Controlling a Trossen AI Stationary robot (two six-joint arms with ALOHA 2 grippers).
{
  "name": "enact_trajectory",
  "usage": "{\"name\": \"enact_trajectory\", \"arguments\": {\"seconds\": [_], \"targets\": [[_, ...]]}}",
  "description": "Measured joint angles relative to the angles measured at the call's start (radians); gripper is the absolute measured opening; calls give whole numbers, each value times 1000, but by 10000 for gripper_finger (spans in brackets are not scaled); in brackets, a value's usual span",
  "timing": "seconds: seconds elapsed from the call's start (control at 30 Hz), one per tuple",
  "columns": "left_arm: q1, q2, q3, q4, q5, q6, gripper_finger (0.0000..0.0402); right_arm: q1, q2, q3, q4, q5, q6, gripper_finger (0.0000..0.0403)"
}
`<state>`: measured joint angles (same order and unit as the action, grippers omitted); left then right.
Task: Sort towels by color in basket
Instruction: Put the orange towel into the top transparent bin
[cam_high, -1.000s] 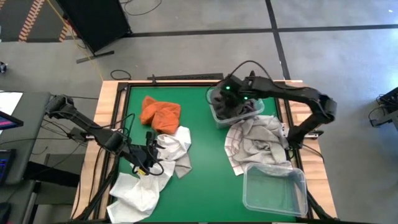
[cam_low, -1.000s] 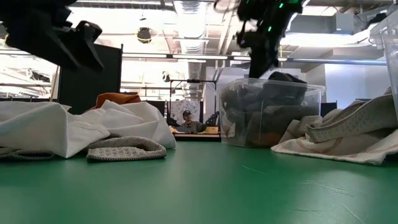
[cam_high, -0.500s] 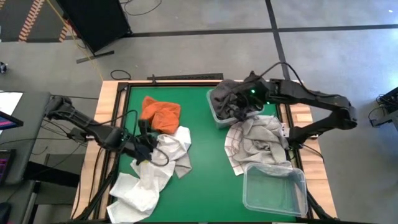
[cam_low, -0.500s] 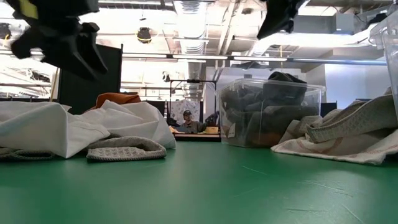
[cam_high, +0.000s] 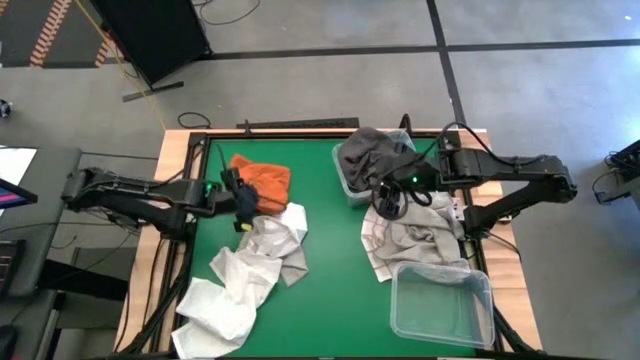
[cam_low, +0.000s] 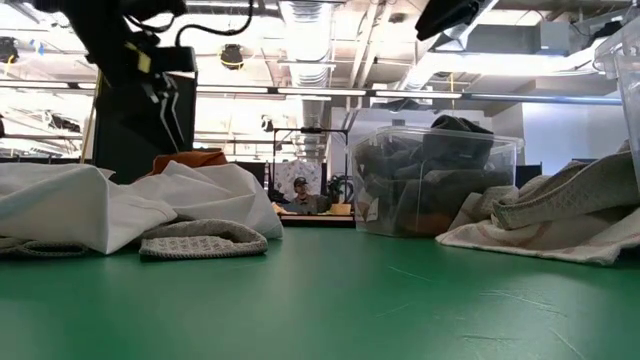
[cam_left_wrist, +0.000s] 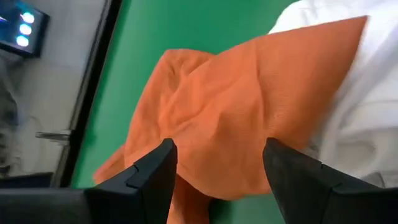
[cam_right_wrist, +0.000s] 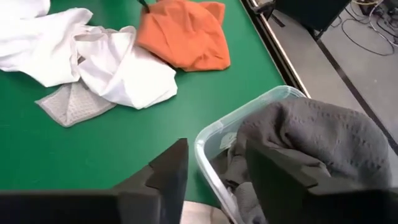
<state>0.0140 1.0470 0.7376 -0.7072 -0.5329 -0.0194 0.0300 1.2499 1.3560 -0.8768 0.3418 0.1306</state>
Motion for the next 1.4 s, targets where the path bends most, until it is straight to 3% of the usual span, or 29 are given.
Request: {"name": "enact_trajectory", "arguments": {"seconds": [0.17,0.47,0.63,0.8,0.97,1.1,1.4], "targets": [[172,0,0,65,148,103,239,33,0,0,3,9,1,222],[446,104,0,94,483,192,290,67,0,0,37,28,3,219],[495,246,0,124,508,222,316,76,0,0,53,28,2,219],[501,411,0,157,610,263,331,76,0,0,53,28,18,218],[501,547,8,190,608,280,331,92,0,0,53,28,31,218],[499,571,10,239,597,289,306,111,10,0,51,28,45,218],[497,528,1,261,612,315,187,135,49,0,43,27,55,218]]}}
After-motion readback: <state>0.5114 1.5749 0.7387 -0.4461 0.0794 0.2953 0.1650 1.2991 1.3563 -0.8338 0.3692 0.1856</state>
